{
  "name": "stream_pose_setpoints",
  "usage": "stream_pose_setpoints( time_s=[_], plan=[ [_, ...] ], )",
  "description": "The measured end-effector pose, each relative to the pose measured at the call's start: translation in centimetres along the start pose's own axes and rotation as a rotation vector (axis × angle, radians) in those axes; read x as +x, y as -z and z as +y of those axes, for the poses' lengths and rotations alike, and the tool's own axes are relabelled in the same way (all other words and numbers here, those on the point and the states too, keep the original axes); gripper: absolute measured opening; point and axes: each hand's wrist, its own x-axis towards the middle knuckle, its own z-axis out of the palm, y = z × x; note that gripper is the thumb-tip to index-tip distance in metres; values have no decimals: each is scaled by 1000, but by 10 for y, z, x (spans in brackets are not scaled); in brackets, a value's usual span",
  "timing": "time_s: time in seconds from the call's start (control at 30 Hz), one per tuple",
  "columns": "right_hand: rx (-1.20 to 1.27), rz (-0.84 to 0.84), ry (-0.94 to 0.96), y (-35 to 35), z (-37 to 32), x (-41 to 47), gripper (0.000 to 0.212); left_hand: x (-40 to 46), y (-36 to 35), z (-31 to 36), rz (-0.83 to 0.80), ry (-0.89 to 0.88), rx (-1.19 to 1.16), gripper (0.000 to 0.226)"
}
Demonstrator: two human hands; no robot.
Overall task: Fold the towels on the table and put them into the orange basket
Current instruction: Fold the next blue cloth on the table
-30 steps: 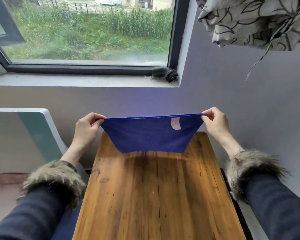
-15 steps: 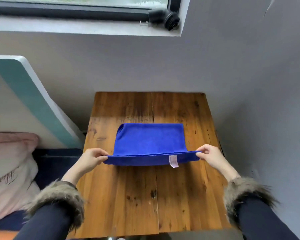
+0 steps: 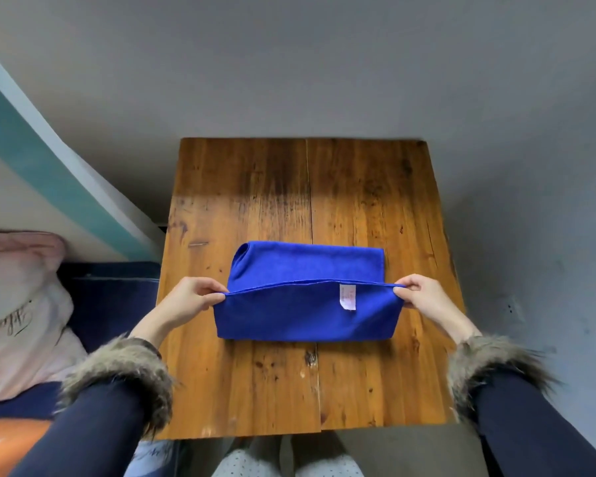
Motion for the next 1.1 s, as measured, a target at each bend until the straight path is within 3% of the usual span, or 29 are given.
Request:
stream_pose_setpoints(
  time_s=[0.1,0.23,0.4,0.63,0.97,1.1],
  plan=[
    [-13,-116,-60,-1,7,-2,15,-3,-5,-12,-68,55,-19,10],
    [-244,-385,-215,0,32,-11,15,-13,-15,-44,-258,189,79,10],
    [-451,-495,-347,-13,74,-26,18,-26,-36,-75,-434,333,221,11],
    [-514,-456,-367,-41,112,-47,22,-32,-68,-86,-373,227,485,5],
    [-614,-485,-380,-56,129,-64,26,-59,-104,-109,-352,158,675,19],
    [-764,-333,-242,-65,119,-61,20,-57,-101,-102,-311,140,660,28]
  ],
)
